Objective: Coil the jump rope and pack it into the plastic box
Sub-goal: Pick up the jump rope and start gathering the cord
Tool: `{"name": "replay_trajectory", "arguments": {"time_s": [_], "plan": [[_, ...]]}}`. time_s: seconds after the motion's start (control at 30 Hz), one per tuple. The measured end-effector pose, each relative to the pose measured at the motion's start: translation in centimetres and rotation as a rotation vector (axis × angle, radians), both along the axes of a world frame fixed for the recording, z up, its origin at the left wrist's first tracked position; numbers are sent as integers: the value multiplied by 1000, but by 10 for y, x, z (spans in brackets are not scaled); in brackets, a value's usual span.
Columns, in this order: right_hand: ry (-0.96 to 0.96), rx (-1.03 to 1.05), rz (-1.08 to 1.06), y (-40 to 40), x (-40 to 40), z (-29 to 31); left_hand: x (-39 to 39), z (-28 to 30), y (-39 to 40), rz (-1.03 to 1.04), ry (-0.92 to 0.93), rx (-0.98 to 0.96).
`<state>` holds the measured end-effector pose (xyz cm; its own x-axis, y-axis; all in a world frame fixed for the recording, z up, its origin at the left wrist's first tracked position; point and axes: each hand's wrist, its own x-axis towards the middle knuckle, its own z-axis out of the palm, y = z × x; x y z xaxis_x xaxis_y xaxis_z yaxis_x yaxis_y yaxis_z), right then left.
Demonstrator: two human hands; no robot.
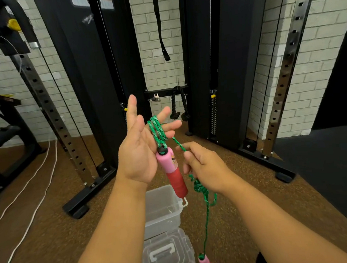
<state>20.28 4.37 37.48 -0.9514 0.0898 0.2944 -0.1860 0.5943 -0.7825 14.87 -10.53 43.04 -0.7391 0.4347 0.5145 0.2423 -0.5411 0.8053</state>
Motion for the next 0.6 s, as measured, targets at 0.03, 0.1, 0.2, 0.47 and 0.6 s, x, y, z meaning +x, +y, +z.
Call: {"name": "replay_trajectory", "arguments": {"time_s": [0.03,0.1,0.2,0.47,0.6], "plan": [[-10,-1,-11,-2,1,0,0,0,0,23,8,-1],[-3,102,-37,-6,5,3,0,-2,0,63,20,-31],[112,431,-77,-13,9,8,0,-5,0,85,59,-176],[400,680,-154,-6,12,37,1,-10,-5,-5,73,-557],[417,611,-138,2,9,45,5,-2,-5,0,56,-607]]}}
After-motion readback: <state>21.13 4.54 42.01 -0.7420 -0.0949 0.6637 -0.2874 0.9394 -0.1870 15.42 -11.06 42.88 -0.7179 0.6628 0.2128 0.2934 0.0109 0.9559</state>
